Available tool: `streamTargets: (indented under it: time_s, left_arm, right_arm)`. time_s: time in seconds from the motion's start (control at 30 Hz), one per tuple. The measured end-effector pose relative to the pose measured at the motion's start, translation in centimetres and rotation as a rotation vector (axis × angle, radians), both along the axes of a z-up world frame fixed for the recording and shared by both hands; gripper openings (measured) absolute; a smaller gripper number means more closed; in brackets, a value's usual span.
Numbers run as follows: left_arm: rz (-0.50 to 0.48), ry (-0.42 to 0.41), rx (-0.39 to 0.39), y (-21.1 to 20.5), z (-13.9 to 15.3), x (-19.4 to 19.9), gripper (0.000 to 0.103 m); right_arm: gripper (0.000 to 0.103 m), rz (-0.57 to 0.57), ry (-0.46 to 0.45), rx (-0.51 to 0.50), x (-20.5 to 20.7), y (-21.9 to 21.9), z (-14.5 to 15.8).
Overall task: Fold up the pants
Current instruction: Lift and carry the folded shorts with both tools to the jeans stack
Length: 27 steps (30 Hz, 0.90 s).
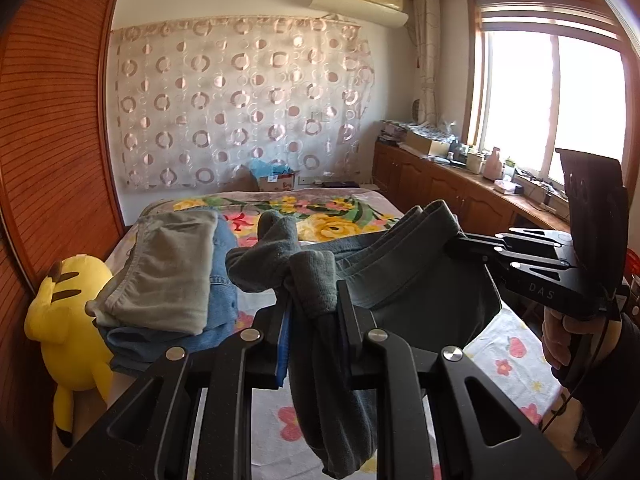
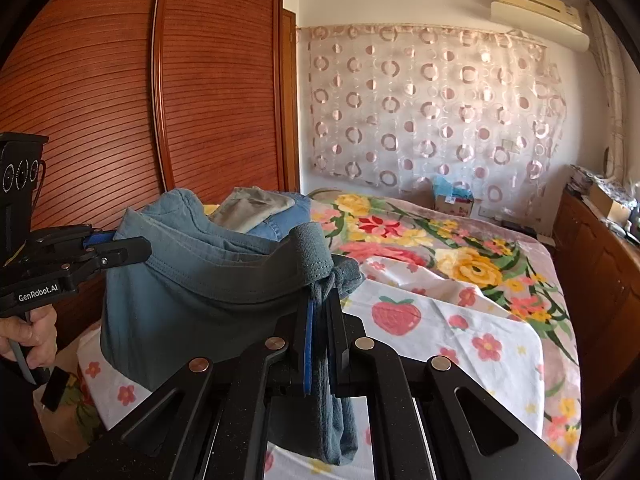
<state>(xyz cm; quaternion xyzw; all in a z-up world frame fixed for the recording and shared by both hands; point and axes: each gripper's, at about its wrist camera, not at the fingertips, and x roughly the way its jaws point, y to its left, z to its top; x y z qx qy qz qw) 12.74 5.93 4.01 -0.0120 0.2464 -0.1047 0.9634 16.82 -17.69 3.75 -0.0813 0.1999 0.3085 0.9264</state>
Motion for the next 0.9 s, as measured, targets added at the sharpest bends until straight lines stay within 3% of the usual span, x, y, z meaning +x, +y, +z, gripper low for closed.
streamTargets:
  time_s: [0.43,0.9]
  left_arm:
    - [0.068,0.021,-0.009,4.2,-1.1,3.4,0.021]
    - [0.16,-0.041,-0.031,9.7,1.4,7.3,0.021]
  right_arm:
    - [0.005,0.079,-0.026,-0.01,6.9,3.3,0.5]
    - [0.005,0.15,-0.106,-0.04,13.8,8.1,1.4]
